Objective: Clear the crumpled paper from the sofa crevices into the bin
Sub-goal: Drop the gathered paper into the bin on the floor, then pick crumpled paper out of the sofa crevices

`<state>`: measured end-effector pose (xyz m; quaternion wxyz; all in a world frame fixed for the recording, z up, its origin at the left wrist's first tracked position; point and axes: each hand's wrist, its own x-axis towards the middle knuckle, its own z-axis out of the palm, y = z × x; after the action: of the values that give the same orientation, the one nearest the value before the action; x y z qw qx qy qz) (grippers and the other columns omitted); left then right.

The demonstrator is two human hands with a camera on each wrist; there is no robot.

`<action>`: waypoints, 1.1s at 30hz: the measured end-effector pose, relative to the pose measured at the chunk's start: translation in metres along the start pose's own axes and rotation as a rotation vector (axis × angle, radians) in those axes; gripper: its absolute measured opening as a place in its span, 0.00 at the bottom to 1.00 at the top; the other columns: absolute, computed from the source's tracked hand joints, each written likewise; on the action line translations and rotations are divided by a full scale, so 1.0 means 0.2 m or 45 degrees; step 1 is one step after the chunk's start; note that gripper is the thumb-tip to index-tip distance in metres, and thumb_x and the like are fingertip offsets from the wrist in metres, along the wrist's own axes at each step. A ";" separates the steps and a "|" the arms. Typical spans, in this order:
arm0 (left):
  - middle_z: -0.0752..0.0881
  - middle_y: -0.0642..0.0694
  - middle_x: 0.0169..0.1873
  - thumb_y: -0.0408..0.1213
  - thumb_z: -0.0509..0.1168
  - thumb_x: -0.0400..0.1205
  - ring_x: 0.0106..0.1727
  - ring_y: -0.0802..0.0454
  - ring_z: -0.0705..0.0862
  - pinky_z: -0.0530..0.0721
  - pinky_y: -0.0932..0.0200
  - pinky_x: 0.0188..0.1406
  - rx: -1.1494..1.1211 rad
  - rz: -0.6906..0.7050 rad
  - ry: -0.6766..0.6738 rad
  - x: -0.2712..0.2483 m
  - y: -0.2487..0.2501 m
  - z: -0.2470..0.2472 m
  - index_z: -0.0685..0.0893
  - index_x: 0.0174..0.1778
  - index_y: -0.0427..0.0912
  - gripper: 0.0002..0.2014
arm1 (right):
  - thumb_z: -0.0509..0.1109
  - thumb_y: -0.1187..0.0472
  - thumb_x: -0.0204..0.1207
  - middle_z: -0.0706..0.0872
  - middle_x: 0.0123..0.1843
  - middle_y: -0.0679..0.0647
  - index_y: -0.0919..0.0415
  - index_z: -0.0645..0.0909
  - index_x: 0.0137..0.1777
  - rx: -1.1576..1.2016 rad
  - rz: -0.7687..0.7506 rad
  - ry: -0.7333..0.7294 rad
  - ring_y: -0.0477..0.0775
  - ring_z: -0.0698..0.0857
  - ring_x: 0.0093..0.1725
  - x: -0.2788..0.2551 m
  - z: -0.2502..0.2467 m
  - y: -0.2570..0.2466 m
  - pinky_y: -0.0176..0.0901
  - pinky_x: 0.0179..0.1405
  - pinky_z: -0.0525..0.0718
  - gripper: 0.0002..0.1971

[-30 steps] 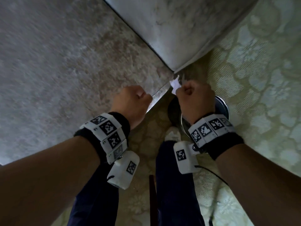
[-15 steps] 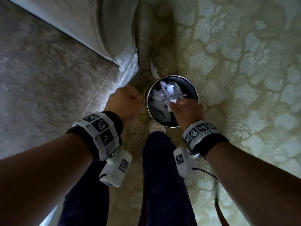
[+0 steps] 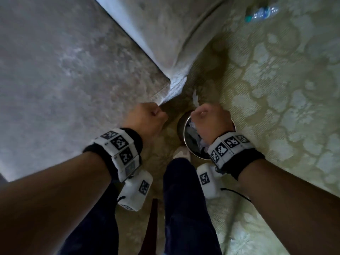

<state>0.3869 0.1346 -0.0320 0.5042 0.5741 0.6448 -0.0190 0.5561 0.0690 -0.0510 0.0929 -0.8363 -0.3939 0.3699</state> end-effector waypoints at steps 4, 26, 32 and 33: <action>0.90 0.34 0.40 0.42 0.66 0.81 0.34 0.44 0.84 0.87 0.47 0.38 -0.081 -0.087 0.036 -0.05 -0.24 -0.25 0.80 0.34 0.42 0.11 | 0.68 0.56 0.76 0.88 0.37 0.54 0.58 0.85 0.40 0.036 -0.163 0.024 0.62 0.86 0.42 -0.04 0.16 -0.31 0.50 0.43 0.85 0.09; 0.89 0.40 0.35 0.43 0.66 0.78 0.40 0.42 0.91 0.90 0.39 0.45 -0.827 -0.574 0.614 -0.74 -2.26 -1.61 0.78 0.27 0.48 0.13 | 0.71 0.53 0.75 0.91 0.41 0.50 0.55 0.88 0.43 -0.278 -0.741 -0.397 0.52 0.89 0.43 -0.94 1.90 -2.15 0.42 0.46 0.86 0.07; 0.89 0.42 0.35 0.42 0.66 0.81 0.42 0.44 0.91 0.86 0.51 0.37 -0.887 -0.606 0.677 -0.78 -2.52 -1.83 0.78 0.30 0.48 0.13 | 0.70 0.54 0.76 0.90 0.40 0.48 0.54 0.88 0.44 -0.416 -0.849 -0.422 0.49 0.88 0.40 -1.06 2.11 -2.43 0.41 0.41 0.86 0.07; 0.89 0.42 0.36 0.42 0.65 0.81 0.42 0.44 0.91 0.84 0.54 0.34 -0.886 -0.599 0.693 -0.78 -2.54 -1.87 0.78 0.31 0.48 0.12 | 0.69 0.54 0.76 0.90 0.40 0.47 0.54 0.88 0.45 -0.423 -0.846 -0.418 0.48 0.87 0.39 -1.07 2.14 -2.48 0.40 0.40 0.86 0.07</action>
<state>-0.2603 0.0746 -0.0252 0.4613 0.1951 0.8331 0.2347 -0.1211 0.1889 -0.0165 0.0068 -0.5970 -0.7067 0.3797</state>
